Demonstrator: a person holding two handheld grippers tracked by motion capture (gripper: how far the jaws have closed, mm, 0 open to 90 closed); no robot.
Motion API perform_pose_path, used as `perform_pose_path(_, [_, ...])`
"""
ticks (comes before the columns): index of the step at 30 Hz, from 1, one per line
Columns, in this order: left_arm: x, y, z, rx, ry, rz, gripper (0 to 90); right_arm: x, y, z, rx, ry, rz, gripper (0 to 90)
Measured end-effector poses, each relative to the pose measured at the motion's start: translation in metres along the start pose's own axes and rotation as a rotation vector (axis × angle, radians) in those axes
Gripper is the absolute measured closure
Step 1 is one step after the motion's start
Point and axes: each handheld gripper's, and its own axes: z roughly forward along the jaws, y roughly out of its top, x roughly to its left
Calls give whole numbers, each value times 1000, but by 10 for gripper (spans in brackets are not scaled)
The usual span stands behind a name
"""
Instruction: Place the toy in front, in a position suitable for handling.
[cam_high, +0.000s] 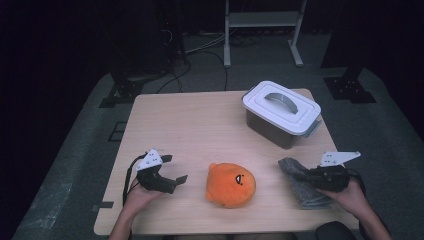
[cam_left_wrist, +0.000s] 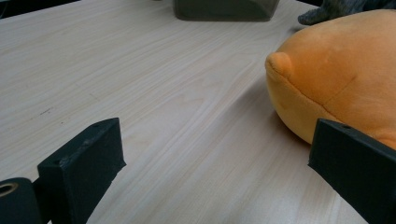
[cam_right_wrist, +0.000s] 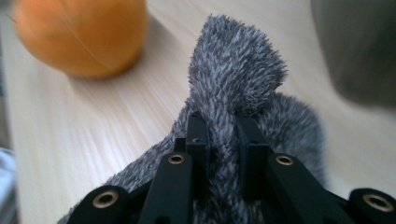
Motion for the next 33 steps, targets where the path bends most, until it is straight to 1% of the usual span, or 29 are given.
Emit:
perform_pose_path(5, [-1, 1, 0, -1, -9, 6, 23, 15, 35, 1, -52, 58, -72, 770])
perform_pose_path(7, [-1, 1, 0, -2, -15, 7, 23, 22, 48, 4, -58, 76, -105, 770])
perform_pose_path(11, [-2, 1, 0, -18, -33, 7, 23, 34, 68, 16, -78, 124, -152, 770])
perform_pose_path(12, [-2, 1, 0, -18, -33, 7, 23, 37, 73, 20, -83, 138, -161, 770])
perform_pose_path(17, [-4, 2, 0, -21, -59, 16, 23, 52, 93, 40, -100, 205, -198, 768])
perform_pose_path(21, [-9, 6, 2, -20, -89, 42, 23, 63, 101, 58, -90, 244, -222, 768])
perform_pose_path(25, [-14, 12, 5, -27, -132, 59, 23, 70, 102, 78, -77, 282, -232, 765])
perform_pose_path(27, [-18, 15, 8, -29, -163, 72, 23, 69, 100, 82, -90, 297, -222, 765])
perform_pose_path(28, [-21, 17, 10, -26, -178, 82, 23, 69, 99, 83, -96, 294, -218, 765])
perform_pose_path(30, [-27, 22, 16, -22, -213, 101, 24, 68, 97, 85, -92, 291, -218, 765])
perform_pose_path(33, [-37, 29, 26, -3, -261, 142, 24, 68, 93, 87, -85, 293, -218, 765])
